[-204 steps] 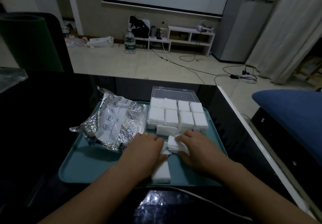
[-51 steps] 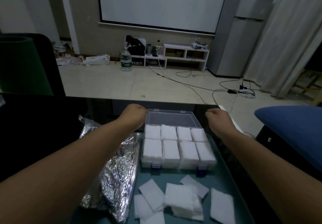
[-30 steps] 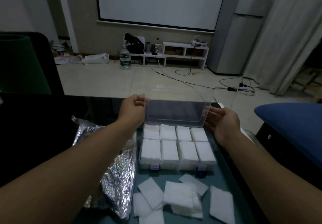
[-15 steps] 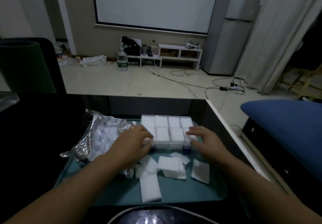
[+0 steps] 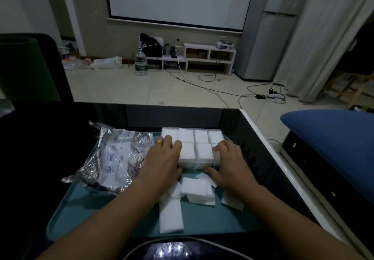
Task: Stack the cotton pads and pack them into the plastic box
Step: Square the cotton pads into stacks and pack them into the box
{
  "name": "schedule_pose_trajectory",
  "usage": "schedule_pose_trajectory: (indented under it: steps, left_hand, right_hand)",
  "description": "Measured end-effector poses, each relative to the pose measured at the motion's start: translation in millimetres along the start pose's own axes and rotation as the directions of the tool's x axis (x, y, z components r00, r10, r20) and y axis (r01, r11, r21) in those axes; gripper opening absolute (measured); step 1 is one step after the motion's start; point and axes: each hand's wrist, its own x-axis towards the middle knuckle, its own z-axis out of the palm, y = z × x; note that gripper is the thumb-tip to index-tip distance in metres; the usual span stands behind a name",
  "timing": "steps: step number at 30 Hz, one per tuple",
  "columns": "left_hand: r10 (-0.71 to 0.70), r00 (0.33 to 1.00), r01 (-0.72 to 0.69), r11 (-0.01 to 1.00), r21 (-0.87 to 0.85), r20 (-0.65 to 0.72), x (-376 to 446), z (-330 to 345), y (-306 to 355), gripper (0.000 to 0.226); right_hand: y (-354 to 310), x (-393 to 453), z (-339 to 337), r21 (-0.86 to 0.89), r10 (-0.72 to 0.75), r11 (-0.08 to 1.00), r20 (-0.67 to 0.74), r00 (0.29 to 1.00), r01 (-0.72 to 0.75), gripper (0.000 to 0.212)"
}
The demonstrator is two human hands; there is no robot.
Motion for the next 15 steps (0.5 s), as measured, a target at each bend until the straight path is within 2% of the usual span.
schedule_pose_trajectory:
  steps: [7,11,15]
  left_hand:
    - [-0.130,0.987,0.115,0.982,-0.148,-0.095,-7,5,11,0.037]
    - [-0.077,0.992,0.068,0.994,-0.088,-0.101,-8,1,14,0.034]
    - [0.074,0.995,-0.075,0.997,-0.010,-0.074,-4,-2,3,0.022]
  right_hand:
    - [-8,4,3,0.086,0.066,0.994,-0.002,0.998,-0.066,0.050]
    - [-13,2,2,0.111,0.093,0.990,-0.003,0.996,-0.092,0.048]
    - [-15,0,-6,0.052,0.049,0.997,0.026,0.998,-0.050,0.051]
